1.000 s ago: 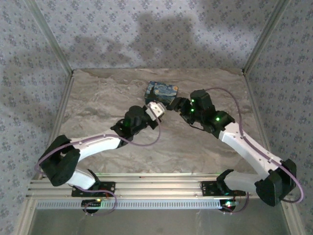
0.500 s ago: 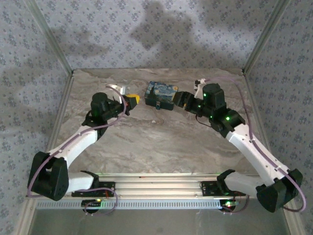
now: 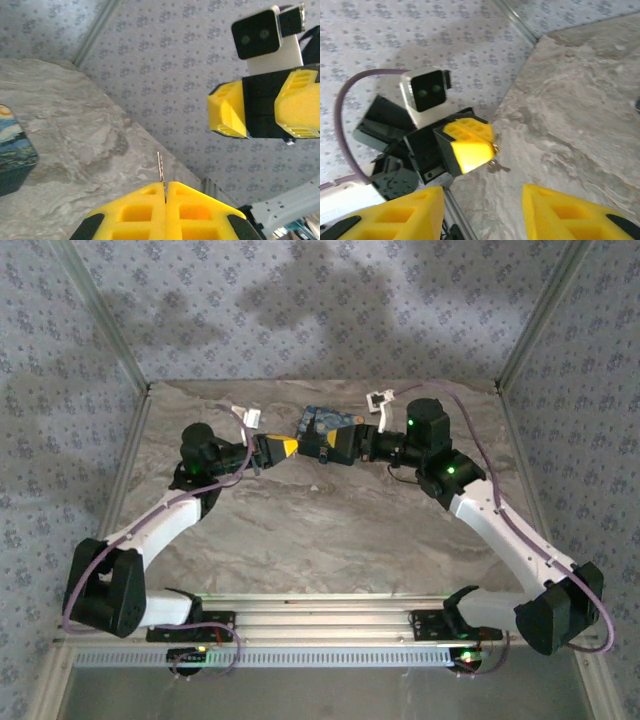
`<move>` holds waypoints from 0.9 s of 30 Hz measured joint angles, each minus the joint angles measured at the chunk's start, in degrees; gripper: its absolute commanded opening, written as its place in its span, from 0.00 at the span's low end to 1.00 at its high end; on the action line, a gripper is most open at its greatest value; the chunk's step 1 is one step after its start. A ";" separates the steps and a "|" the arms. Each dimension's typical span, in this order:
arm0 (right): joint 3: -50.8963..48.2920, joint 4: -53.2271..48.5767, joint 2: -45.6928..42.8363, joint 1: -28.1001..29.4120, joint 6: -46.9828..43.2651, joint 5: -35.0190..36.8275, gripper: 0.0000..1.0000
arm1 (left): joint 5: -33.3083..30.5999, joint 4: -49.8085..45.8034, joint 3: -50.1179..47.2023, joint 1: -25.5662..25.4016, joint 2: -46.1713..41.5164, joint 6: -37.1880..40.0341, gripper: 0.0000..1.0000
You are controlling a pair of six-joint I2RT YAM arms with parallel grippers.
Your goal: Unlock a padlock with a key
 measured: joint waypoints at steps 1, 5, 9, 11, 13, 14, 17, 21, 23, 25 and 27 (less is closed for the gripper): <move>0.00 0.79 0.26 0.13 0.00 -0.79 0.49 | 0.90 0.44 0.37 -0.50 0.22 -0.55 0.00; 0.00 2.91 1.88 0.79 0.13 -3.13 0.54 | 3.08 1.49 1.66 -2.47 0.35 -1.62 0.00; 0.00 3.56 3.54 2.25 0.13 -4.31 0.54 | 3.87 1.77 2.29 -3.30 0.35 -2.01 0.00; 0.00 3.63 4.15 2.93 0.13 -4.70 0.52 | 4.11 1.77 2.32 -3.37 0.33 -2.01 0.00; 0.00 3.93 4.66 3.30 0.20 -4.96 0.49 | 4.13 1.75 2.34 -3.58 0.33 -2.01 0.00; 0.00 4.15 4.90 3.37 0.22 -5.11 0.48 | 4.26 1.73 2.34 -3.74 0.33 -1.99 0.00; 0.00 5.03 5.42 3.39 0.33 -5.35 0.47 | 4.52 0.98 2.86 -4.42 0.33 -1.73 0.00; 0.00 5.70 5.81 3.39 0.85 -5.73 0.41 | 4.85 -1.33 4.42 -5.57 0.22 -0.39 0.00; 0.00 6.16 5.84 3.39 1.25 -6.23 0.34 | 4.83 -2.14 4.81 -5.81 0.02 0.09 0.00; 0.00 6.73 5.84 3.41 1.44 -6.71 0.24 | 4.81 -2.89 5.03 -5.81 0.02 0.39 0.00; -0.02 7.08 5.84 3.45 1.68 -6.82 0.14 | 4.87 -3.28 5.03 -5.81 0.02 0.63 0.00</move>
